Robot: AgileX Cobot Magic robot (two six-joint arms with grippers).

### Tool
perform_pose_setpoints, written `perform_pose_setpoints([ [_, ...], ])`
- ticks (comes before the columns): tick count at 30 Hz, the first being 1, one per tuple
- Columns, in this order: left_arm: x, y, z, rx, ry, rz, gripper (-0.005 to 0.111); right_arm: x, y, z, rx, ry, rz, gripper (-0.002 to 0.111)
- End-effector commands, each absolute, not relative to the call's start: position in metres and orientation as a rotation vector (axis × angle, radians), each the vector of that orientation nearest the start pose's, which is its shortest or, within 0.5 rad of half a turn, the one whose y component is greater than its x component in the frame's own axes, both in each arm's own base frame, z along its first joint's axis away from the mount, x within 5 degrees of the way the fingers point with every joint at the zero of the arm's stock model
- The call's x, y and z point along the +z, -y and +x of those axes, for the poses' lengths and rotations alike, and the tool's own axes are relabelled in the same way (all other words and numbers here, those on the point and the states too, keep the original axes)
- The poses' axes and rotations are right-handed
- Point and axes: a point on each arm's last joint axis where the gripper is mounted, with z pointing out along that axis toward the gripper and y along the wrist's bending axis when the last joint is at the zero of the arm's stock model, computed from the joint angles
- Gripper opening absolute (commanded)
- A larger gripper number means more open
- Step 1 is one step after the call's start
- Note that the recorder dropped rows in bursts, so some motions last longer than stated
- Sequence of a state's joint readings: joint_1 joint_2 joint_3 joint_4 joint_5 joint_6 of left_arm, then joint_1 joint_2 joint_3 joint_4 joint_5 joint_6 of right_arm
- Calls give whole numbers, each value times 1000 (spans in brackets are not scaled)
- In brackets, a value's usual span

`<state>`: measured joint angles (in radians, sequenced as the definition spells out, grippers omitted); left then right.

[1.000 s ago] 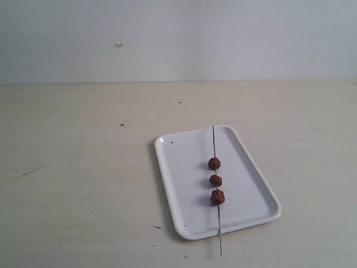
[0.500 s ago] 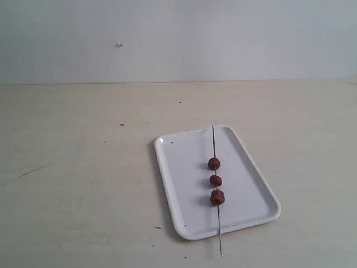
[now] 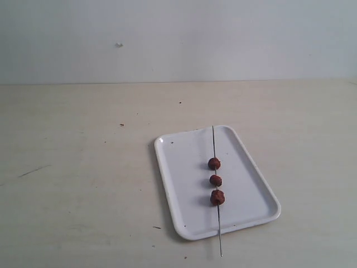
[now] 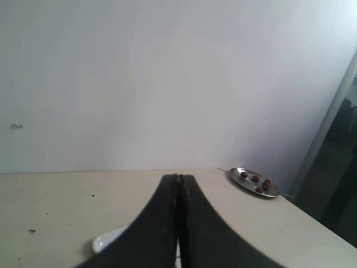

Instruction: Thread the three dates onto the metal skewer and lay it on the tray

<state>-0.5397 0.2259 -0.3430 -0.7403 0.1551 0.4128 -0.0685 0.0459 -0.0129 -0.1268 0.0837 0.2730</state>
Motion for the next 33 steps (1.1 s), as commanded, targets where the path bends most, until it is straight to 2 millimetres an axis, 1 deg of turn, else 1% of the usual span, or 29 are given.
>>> perform_pose_setpoints([
  [1, 303, 41, 50, -768, -1511, 253, 0, 200, 6, 57, 108, -1613, 265, 0],
  [21, 302, 41, 50, -756, -1509, 262, 0, 199, 6, 57, 116, -1618, 275, 0],
  [24, 302, 41, 51, -572, -1464, 416, 0, 199, 6, 57, 116, -1618, 275, 0],
  [26, 295, 40, 53, -471, -1466, 486, 0, 199, 6, 57, 118, -1618, 278, 0],
  [27, 289, 39, 55, -424, -1482, 492, 0, 199, 6, 57, 120, -1618, 279, 0],
  [30, 270, 32, 63, -315, -1564, 412, 0, 199, 6, 57, 120, -1618, 279, 0],
  [33, 253, 24, 69, -198, -1593, 316, 0, 199, 6, 57, 120, -1618, 279, 0],
])
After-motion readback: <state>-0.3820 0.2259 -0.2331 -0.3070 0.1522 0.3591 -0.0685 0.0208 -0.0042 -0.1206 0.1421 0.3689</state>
